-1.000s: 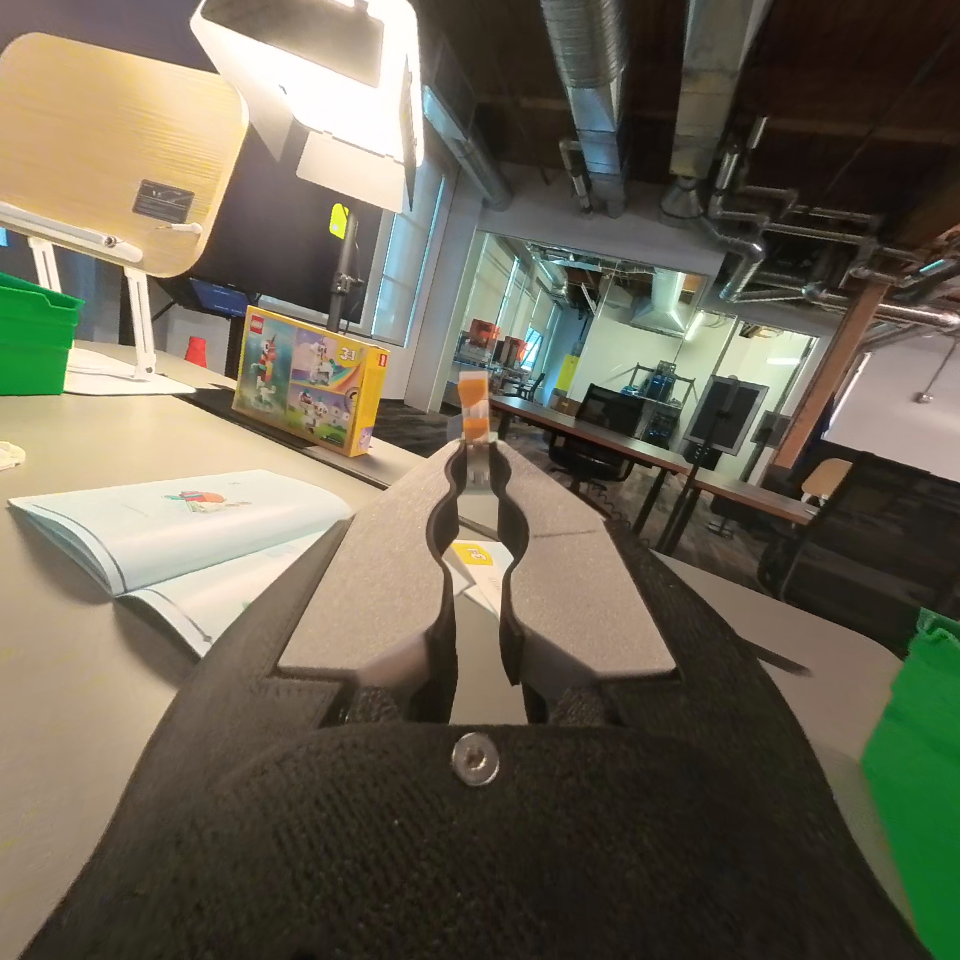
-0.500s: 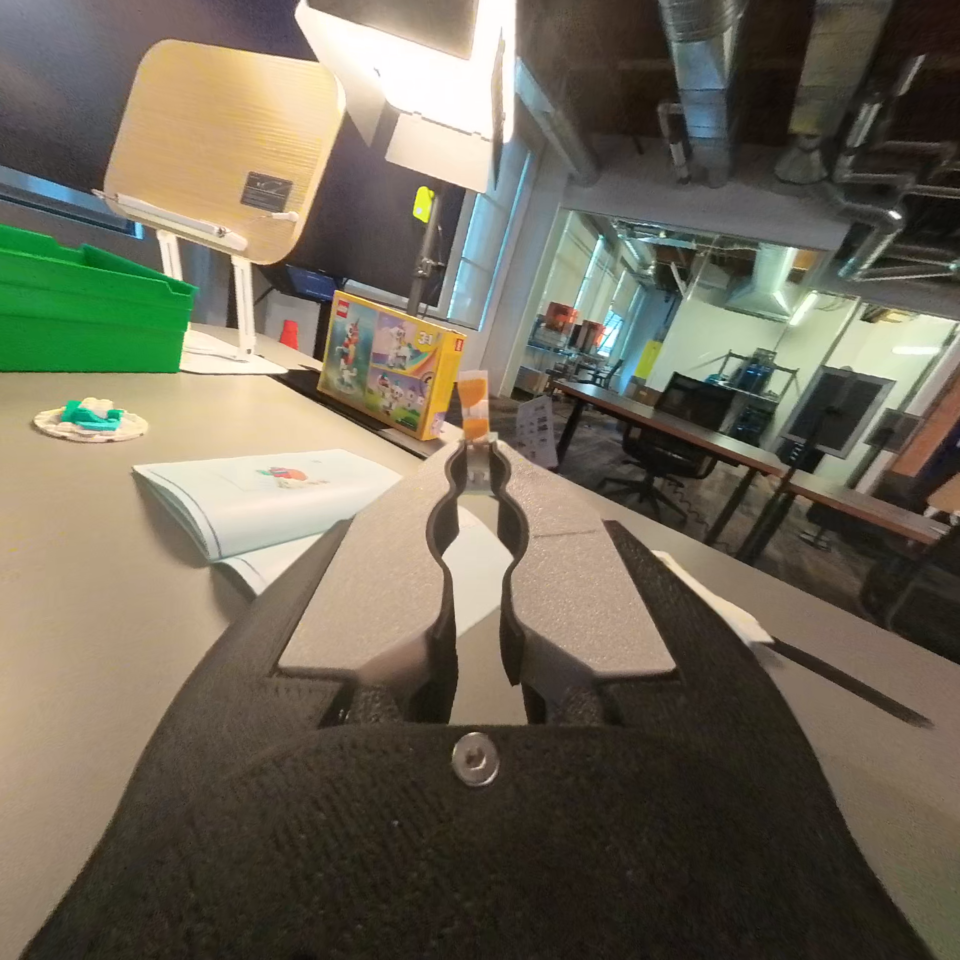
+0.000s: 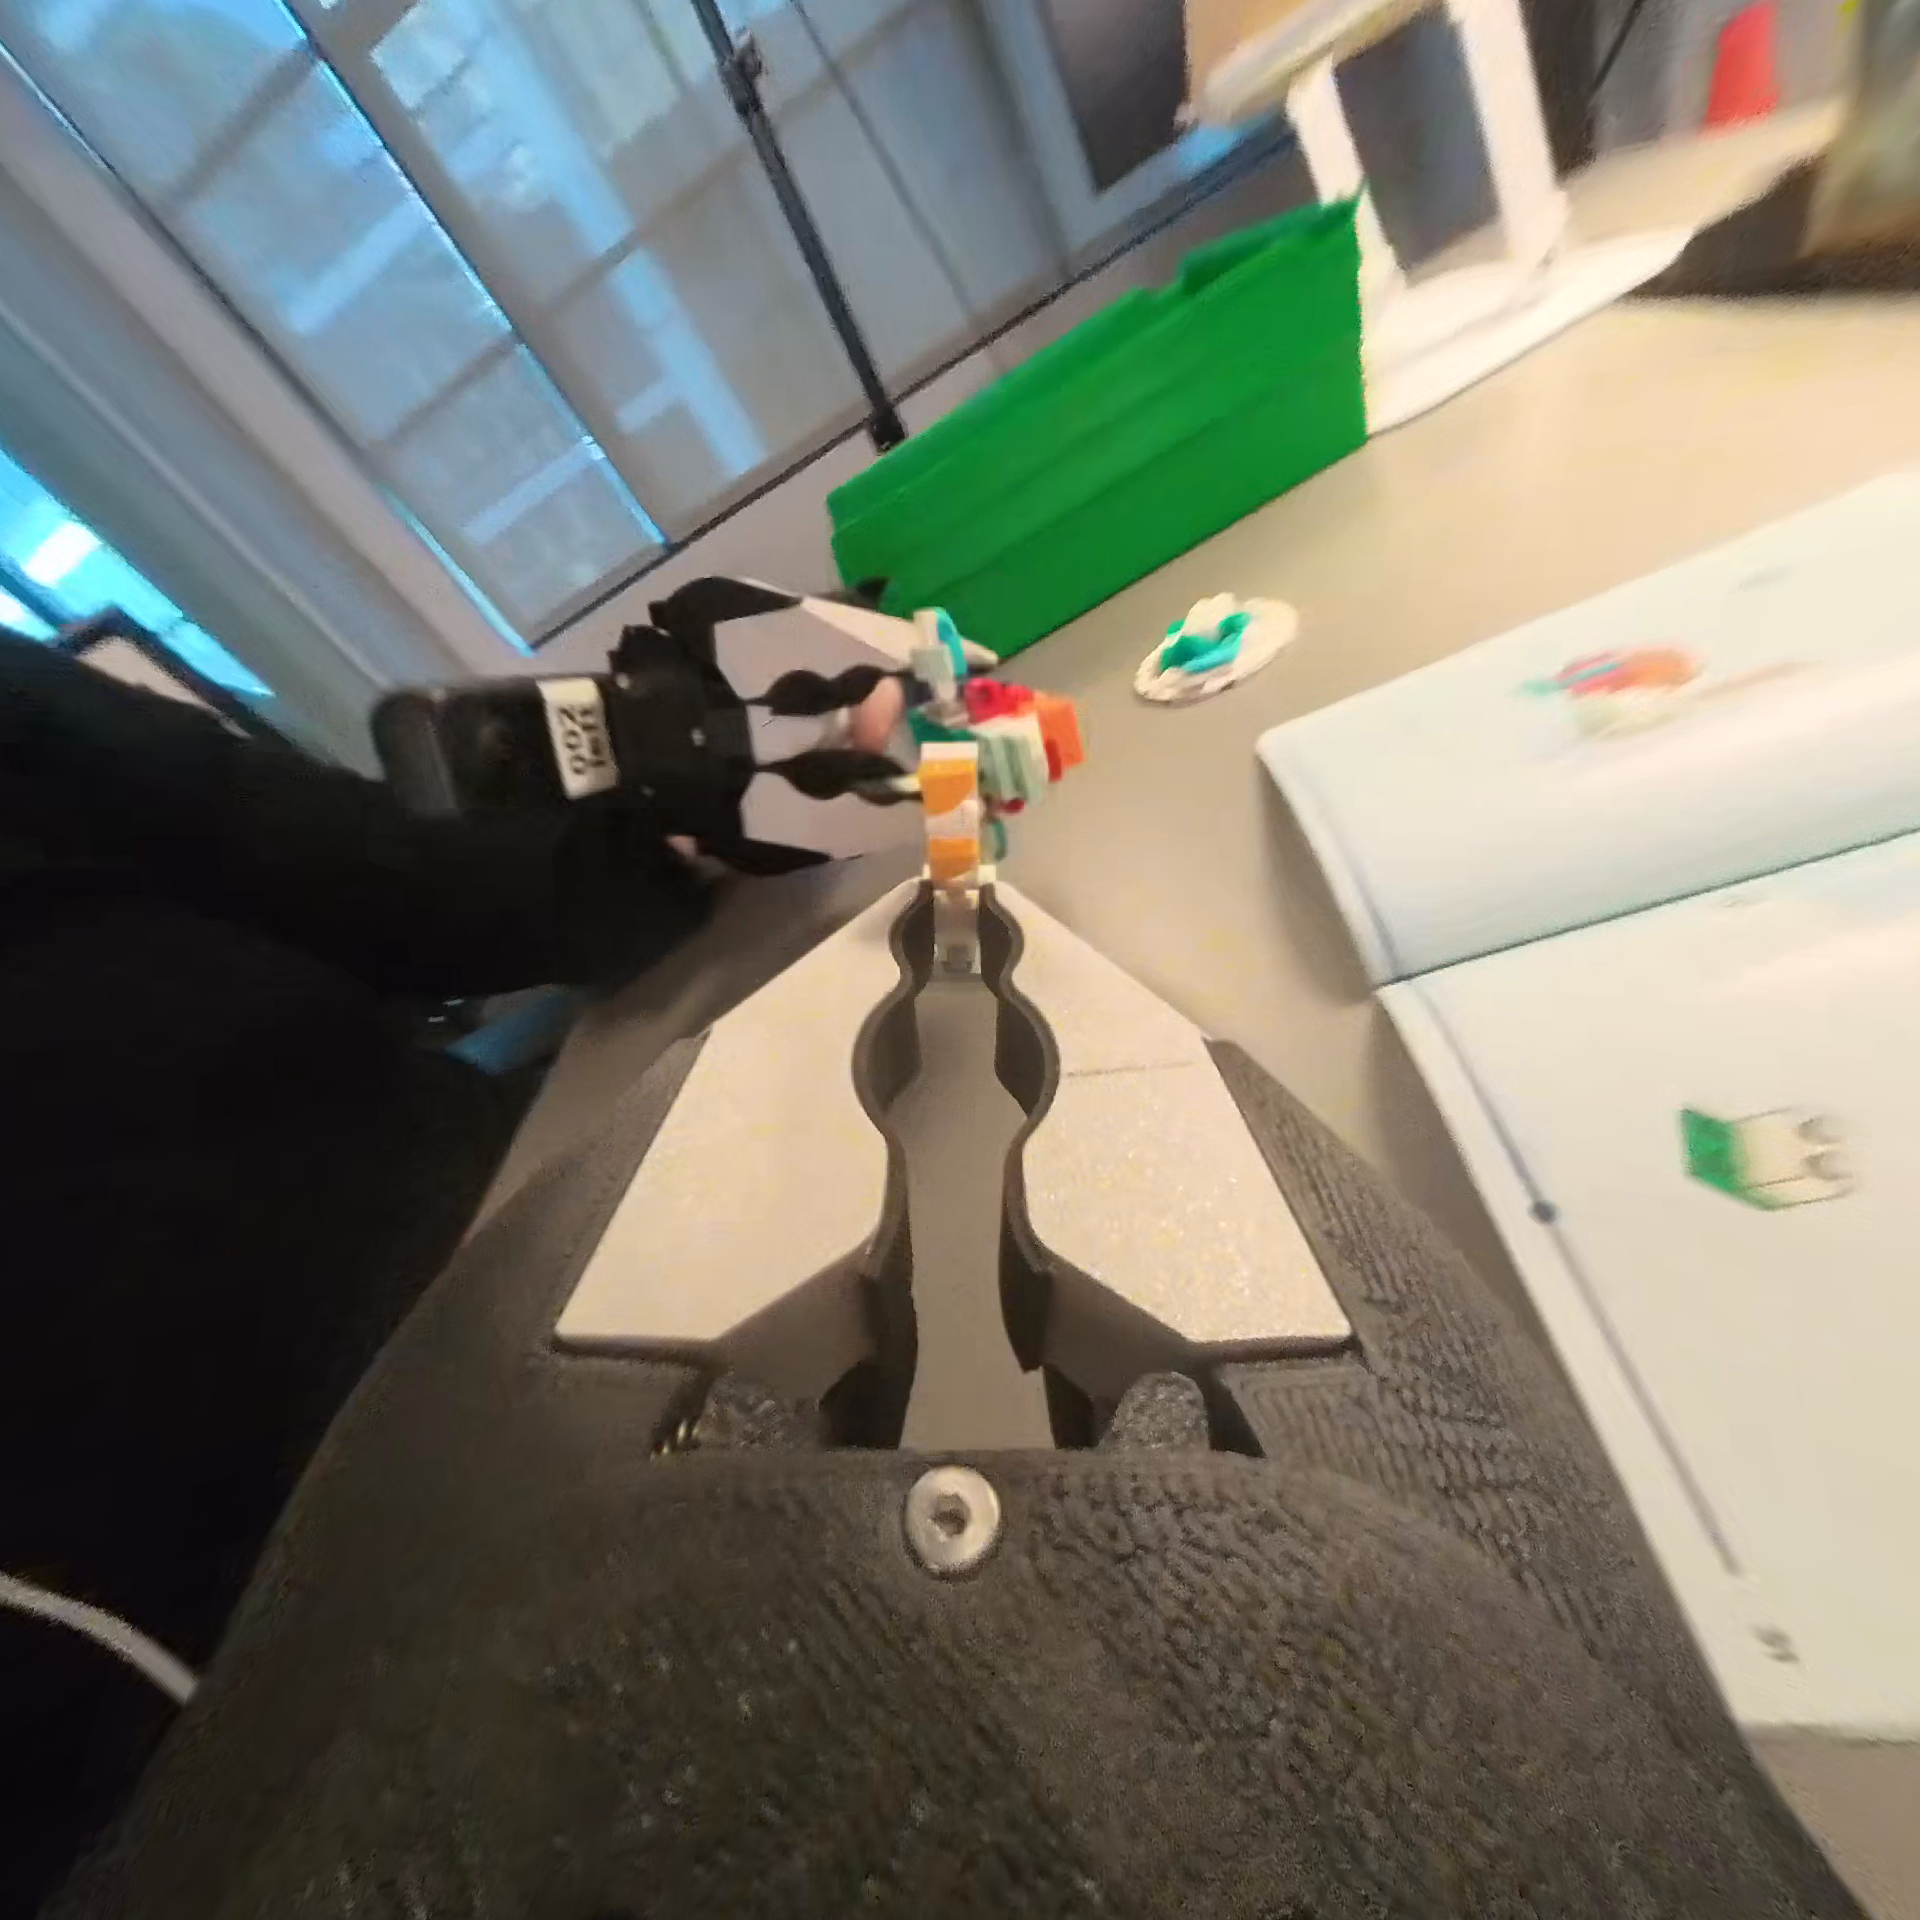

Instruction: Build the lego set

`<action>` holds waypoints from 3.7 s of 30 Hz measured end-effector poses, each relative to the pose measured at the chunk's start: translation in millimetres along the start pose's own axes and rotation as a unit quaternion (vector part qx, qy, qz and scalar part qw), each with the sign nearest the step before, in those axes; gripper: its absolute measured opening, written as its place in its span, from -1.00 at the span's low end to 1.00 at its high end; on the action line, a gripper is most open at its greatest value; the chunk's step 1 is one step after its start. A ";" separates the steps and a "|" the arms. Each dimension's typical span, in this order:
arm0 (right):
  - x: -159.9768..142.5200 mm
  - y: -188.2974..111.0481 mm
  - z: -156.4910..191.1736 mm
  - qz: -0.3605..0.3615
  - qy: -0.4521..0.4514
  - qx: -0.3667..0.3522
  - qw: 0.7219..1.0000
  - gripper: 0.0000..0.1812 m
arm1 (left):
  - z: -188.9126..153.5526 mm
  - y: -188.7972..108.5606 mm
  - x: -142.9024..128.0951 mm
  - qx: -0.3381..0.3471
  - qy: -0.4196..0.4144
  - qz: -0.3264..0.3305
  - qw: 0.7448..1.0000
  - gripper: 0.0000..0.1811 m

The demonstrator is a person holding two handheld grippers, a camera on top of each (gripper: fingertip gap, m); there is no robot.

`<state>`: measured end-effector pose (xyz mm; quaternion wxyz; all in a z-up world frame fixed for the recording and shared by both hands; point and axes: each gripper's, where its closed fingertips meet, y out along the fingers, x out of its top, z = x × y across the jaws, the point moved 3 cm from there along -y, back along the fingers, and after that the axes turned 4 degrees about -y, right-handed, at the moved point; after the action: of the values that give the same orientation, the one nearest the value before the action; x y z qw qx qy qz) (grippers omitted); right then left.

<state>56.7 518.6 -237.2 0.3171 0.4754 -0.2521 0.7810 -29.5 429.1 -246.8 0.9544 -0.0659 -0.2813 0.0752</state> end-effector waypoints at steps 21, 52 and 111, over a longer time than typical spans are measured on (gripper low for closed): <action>-21.7 2.8 15.9 0.069 0.206 0.134 0.967 -0.93 | -23.7 -15.0 35.7 0.079 0.305 -0.145 0.938 -0.63; -42.9 2.3 1.6 0.155 0.309 0.034 0.938 -0.94 | -40.6 -14.5 30.5 0.049 0.344 -0.142 0.927 -0.63; -4.6 30.4 83.2 0.152 -0.379 -0.059 0.911 -0.70 | -26.9 -29.2 72.1 -0.372 -0.345 -0.259 0.822 -0.61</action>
<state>84.5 439.2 -209.2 0.1025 0.6721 -0.4684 0.5642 48.1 411.3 -226.3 0.6821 -0.3108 -0.6054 -0.2677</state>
